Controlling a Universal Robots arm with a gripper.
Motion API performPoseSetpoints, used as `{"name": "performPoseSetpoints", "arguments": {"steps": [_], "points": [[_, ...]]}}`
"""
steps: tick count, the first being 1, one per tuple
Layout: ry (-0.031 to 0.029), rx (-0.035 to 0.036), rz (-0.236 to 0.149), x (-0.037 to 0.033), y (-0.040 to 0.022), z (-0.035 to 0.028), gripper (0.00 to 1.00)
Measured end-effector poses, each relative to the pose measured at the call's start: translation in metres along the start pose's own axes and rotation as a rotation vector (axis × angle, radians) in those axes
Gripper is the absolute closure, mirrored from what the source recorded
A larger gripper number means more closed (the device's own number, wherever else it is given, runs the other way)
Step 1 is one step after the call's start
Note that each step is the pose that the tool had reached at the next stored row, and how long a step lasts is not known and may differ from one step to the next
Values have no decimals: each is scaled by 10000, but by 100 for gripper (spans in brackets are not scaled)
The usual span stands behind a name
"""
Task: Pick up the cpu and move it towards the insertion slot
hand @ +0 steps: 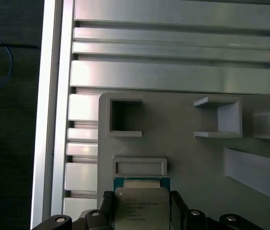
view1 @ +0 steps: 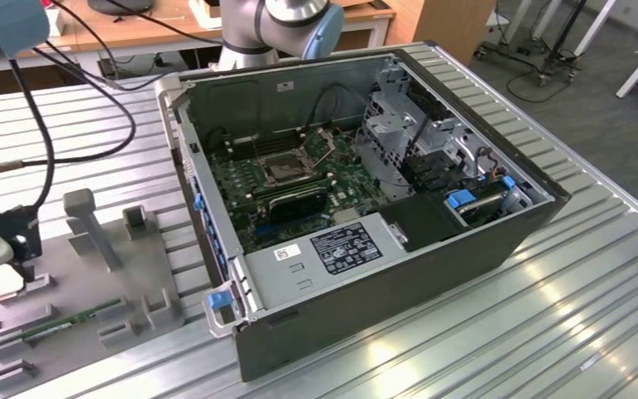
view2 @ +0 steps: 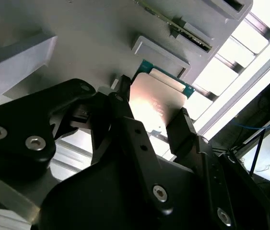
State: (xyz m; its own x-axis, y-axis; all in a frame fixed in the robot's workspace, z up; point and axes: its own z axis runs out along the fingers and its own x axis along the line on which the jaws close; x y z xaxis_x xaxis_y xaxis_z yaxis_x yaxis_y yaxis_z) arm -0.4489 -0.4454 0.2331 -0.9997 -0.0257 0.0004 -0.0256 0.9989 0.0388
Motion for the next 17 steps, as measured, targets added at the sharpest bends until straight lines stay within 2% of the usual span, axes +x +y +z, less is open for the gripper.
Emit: {"name": "performPoseSetpoints", "arguments": {"steps": [11, 13, 17], "points": [[1, 4, 0, 0, 13, -342, 45], [1, 4, 0, 0, 15, -378, 45], [-2, 2, 0, 0, 15, -385, 45]]}}
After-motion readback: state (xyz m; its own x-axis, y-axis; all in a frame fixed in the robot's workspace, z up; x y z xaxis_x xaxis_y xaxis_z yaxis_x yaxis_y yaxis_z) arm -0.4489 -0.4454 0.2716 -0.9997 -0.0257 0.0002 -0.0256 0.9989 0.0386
